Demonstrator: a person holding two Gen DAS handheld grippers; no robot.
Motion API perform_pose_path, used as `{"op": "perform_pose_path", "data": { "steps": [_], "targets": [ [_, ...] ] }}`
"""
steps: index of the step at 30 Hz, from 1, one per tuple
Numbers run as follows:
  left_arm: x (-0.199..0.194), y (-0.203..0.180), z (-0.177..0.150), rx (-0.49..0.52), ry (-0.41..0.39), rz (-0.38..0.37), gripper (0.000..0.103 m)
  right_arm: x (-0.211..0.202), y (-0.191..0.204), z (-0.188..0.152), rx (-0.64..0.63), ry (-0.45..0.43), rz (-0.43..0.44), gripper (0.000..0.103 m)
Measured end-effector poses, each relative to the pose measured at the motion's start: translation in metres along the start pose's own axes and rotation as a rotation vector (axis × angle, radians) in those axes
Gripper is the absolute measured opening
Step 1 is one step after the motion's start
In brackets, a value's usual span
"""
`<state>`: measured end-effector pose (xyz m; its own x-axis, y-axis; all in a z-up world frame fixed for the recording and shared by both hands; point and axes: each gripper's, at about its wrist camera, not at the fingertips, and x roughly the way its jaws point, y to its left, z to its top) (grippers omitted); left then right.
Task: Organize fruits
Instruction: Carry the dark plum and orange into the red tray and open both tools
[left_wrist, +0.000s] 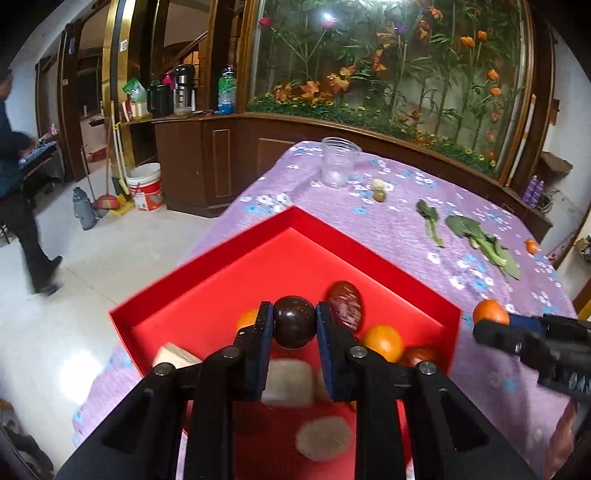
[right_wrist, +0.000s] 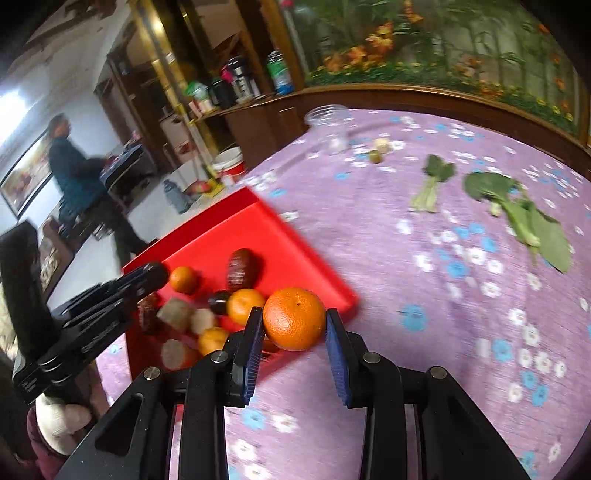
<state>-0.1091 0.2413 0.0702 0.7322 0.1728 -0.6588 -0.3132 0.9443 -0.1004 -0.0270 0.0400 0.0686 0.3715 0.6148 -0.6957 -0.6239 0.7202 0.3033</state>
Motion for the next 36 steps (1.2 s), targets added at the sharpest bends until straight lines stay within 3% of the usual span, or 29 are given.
{"op": "perform_pose_path", "data": {
  "steps": [9,15,16,18,22,24,26,36],
  "targets": [
    [0.036,0.038,0.014,-0.053,0.060,0.047,0.022,0.057,0.047,0.017,-0.035,0.076,0.106,0.037],
    [0.050,0.060,0.017,-0.107,0.088,0.060,0.024,0.091,0.068,0.024,-0.070,0.113,0.130,0.037],
    [0.050,0.062,0.016,-0.112,0.088,0.059,0.026,0.096,0.070,0.025,-0.081,0.115,0.123,0.037],
    [0.049,0.069,0.016,-0.134,0.082,0.051,0.048,0.106,0.073,0.026,-0.094,0.119,0.108,0.038],
    [0.044,0.073,0.015,-0.156,0.065,0.009,0.058,0.114,0.073,0.027,-0.080,0.129,0.126,0.039],
    [0.037,0.072,0.015,-0.169,0.047,-0.006,0.068,0.113,0.074,0.028,-0.075,0.117,0.130,0.053],
    [0.030,0.071,0.017,-0.180,0.026,-0.017,0.070,0.107,0.073,0.029,-0.070,0.096,0.128,0.060],
    [-0.017,0.041,0.017,-0.123,-0.056,0.005,0.082,0.061,0.056,0.024,0.009,-0.002,0.115,0.062]
  ]
}}
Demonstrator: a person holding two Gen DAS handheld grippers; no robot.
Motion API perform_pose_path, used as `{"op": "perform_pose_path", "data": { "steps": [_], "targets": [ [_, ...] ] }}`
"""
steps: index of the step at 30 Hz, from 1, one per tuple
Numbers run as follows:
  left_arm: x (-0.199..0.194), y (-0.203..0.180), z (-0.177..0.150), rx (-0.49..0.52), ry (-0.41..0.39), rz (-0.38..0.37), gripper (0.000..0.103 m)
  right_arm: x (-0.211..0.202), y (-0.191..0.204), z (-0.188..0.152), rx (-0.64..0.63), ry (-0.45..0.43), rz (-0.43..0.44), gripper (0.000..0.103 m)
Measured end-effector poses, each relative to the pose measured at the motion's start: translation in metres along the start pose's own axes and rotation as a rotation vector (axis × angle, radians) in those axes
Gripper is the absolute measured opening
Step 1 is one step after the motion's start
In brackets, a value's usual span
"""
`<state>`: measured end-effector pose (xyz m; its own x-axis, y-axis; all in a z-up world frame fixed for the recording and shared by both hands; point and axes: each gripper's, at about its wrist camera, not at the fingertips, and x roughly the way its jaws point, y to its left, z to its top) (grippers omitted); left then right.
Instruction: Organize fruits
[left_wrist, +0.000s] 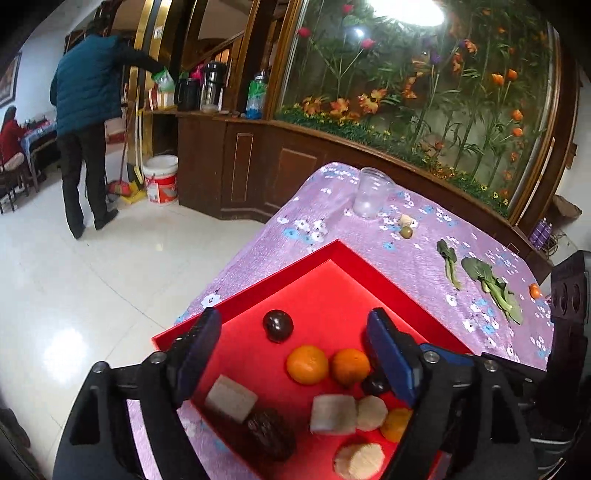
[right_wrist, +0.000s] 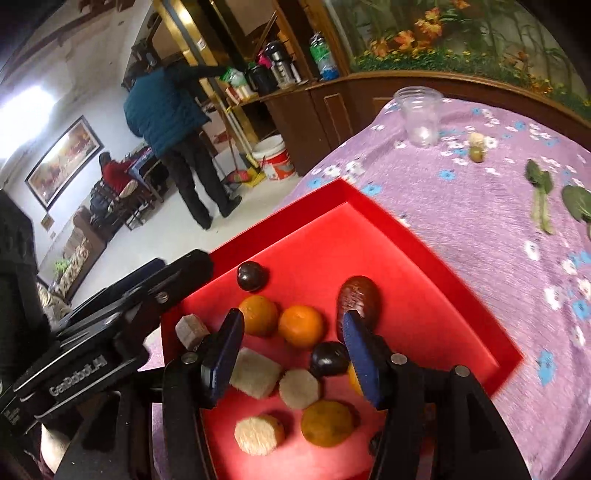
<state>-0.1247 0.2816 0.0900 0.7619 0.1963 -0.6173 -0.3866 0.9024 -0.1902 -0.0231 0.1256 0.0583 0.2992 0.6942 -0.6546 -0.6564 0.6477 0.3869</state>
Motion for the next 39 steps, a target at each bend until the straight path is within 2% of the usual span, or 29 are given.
{"op": "perform_pose_path", "data": {
  "steps": [5,12,20,24,28,32,35,37,39],
  "targets": [
    [-0.024,-0.020,-0.010,0.047,-0.053,0.062,0.085,-0.033,-0.009,-0.021,0.017,-0.057,-0.054,0.065],
    [-0.048,-0.051,-0.030,0.127,-0.093,0.124,0.089,-0.071,-0.023,-0.061,0.037,-0.109,-0.201,0.072],
    [-0.064,-0.079,-0.048,0.187,-0.088,0.148,0.090,-0.092,-0.027,-0.093,0.056,-0.123,-0.244,0.072],
    [-0.070,-0.087,-0.054,0.200,-0.083,0.149,0.090,-0.101,-0.026,-0.100,0.046,-0.139,-0.254,0.077],
    [-0.075,-0.093,-0.060,0.210,-0.090,0.150,0.090,-0.105,-0.022,-0.108,0.025,-0.148,-0.266,0.077],
    [-0.094,-0.095,-0.062,0.192,-0.171,0.144,0.091,-0.112,-0.013,-0.113,-0.007,-0.175,-0.276,0.077],
    [-0.113,-0.095,-0.064,0.171,-0.257,0.134,0.103,-0.116,-0.006,-0.115,-0.028,-0.199,-0.267,0.077],
    [-0.127,-0.093,-0.069,0.154,-0.332,0.117,0.103,-0.118,-0.001,-0.115,-0.046,-0.214,-0.266,0.078],
    [-0.129,-0.093,-0.072,0.152,-0.351,0.156,0.103,-0.118,0.005,-0.117,-0.063,-0.221,-0.270,0.083]
  ]
}}
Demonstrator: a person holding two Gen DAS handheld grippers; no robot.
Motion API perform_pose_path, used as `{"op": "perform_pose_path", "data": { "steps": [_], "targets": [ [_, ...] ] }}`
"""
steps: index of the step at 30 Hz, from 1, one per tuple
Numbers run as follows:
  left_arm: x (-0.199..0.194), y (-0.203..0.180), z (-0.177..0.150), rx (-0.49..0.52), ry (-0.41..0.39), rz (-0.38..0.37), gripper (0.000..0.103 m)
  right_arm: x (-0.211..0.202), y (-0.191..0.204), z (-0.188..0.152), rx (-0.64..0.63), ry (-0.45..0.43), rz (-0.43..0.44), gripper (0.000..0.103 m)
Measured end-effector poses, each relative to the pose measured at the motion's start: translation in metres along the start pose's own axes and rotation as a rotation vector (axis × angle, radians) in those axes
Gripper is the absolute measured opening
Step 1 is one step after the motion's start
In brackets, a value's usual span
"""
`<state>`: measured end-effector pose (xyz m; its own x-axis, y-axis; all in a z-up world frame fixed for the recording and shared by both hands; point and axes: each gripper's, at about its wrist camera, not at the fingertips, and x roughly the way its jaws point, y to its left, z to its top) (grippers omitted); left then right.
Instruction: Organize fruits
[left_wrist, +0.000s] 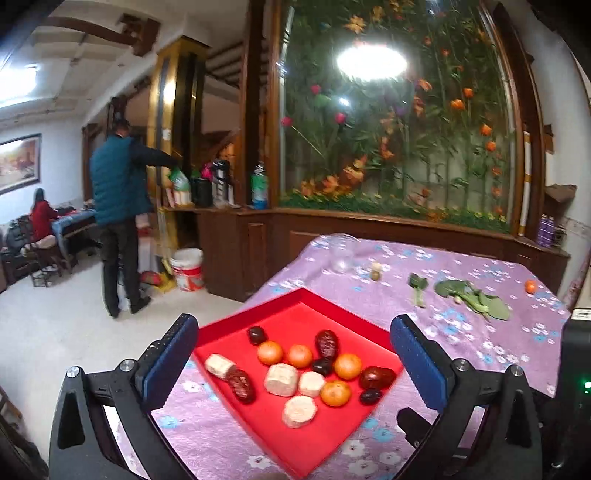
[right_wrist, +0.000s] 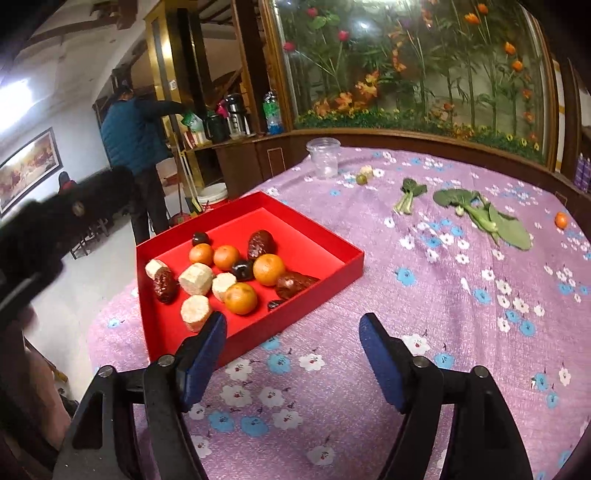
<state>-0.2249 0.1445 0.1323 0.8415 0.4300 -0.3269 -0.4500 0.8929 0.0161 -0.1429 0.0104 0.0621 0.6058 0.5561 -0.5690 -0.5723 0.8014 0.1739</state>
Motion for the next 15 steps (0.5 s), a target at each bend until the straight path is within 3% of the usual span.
{"op": "perform_pose_path", "data": {
  "steps": [6,15],
  "targets": [
    [0.016,-0.001,-0.007,0.009,0.121,-0.017,0.103,0.004,0.009,-0.005,-0.019,0.016,0.010,0.084],
    [0.032,0.004,-0.023,0.002,0.194,0.007,0.103,0.015,0.019,-0.010,-0.042,0.046,-0.005,0.087]
  ]
}}
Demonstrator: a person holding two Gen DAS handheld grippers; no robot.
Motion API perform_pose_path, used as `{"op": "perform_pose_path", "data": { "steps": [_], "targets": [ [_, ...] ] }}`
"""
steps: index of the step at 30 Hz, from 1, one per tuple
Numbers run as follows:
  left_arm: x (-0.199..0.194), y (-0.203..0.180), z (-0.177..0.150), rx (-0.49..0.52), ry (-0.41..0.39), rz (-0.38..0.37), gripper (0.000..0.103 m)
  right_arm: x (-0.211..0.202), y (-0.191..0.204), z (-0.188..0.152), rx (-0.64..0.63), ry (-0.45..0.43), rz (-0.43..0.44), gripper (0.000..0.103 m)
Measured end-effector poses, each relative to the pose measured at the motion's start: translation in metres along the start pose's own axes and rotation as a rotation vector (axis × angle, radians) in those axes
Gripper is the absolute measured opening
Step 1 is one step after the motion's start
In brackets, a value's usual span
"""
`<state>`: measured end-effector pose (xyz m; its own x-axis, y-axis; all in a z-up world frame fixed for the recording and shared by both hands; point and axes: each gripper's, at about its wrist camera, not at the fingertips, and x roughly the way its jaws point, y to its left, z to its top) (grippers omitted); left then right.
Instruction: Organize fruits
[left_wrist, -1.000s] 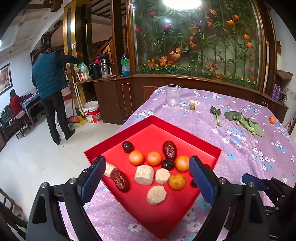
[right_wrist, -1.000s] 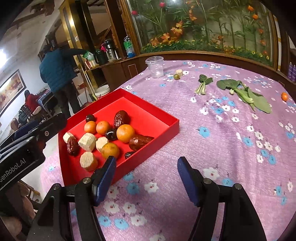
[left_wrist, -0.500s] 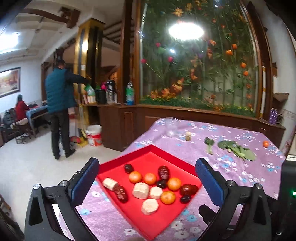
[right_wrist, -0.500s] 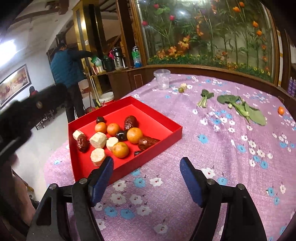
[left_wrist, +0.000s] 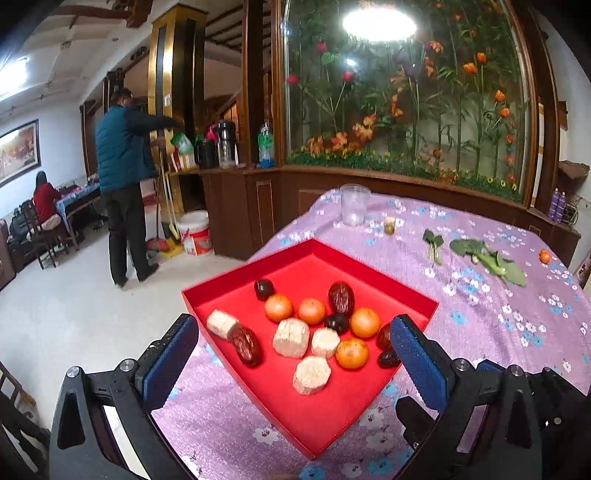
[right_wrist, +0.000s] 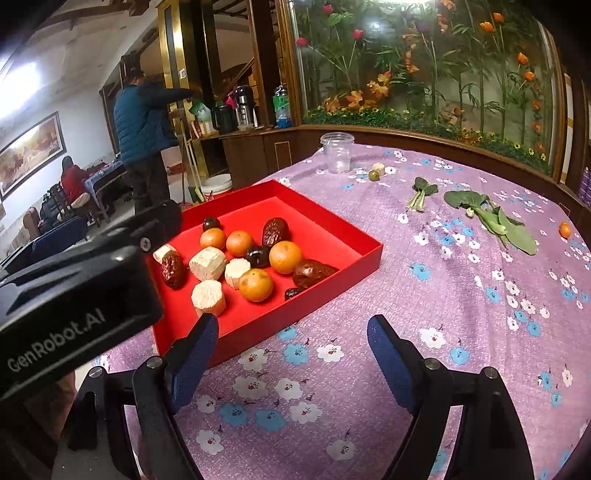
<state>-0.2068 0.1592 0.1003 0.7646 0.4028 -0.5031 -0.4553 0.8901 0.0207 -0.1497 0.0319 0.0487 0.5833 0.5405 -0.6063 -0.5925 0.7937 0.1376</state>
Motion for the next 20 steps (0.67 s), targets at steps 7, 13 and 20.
{"op": "perform_pose_path", "data": {
  "steps": [7,13,20],
  "targets": [
    [0.029,0.006,-0.016,-0.019,0.128,-0.013,0.103,0.017,0.010,0.000,-0.038,0.049,-0.011,0.087],
    [0.033,0.011,-0.018,-0.032,0.135,-0.010,0.103,0.024,0.015,0.003,-0.046,0.058,-0.011,0.087],
    [0.035,0.012,-0.016,-0.023,0.143,-0.014,0.103,0.023,0.017,0.005,-0.049,0.057,0.001,0.087]
  ]
}}
